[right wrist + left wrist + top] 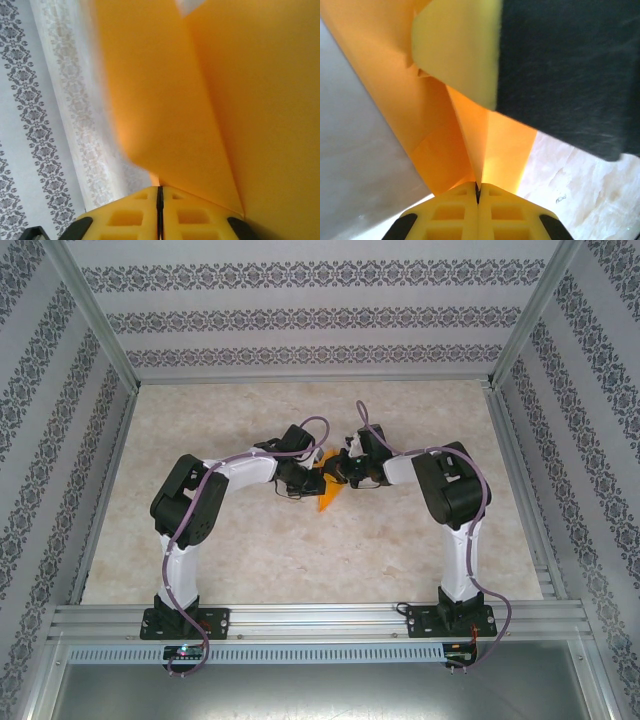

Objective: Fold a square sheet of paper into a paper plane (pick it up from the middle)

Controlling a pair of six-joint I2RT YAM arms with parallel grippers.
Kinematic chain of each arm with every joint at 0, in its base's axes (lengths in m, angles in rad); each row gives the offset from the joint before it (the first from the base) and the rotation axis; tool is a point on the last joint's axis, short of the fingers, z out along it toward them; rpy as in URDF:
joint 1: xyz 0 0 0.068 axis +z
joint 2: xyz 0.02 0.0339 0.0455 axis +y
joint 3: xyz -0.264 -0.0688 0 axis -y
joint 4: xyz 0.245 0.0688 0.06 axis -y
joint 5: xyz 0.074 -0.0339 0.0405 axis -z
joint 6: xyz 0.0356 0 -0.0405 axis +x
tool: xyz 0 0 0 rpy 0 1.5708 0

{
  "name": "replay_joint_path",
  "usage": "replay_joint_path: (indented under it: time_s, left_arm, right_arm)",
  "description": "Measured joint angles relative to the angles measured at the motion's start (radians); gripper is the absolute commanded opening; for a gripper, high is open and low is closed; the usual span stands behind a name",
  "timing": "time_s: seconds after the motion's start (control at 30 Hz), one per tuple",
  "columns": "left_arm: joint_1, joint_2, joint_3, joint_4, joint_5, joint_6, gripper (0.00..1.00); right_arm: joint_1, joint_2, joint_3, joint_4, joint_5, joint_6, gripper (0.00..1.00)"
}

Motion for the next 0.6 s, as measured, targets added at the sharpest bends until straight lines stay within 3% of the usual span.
replay_joint_path:
  time_s: [0.27, 0.6]
  left_arm:
    - [0.001, 0.0, -0.019, 0.006, 0.0, 0.0, 0.0]
    - [0.004, 0.0, -0.045, 0.027, 0.005, 0.0, 0.0]
  right_arm:
    - [-0.042, -0.076, -0.019, -0.072, 0.012, -0.036, 0.25]
    - [-0.063, -0.094, -0.024, -0.124, 0.032, -0.087, 0.25]
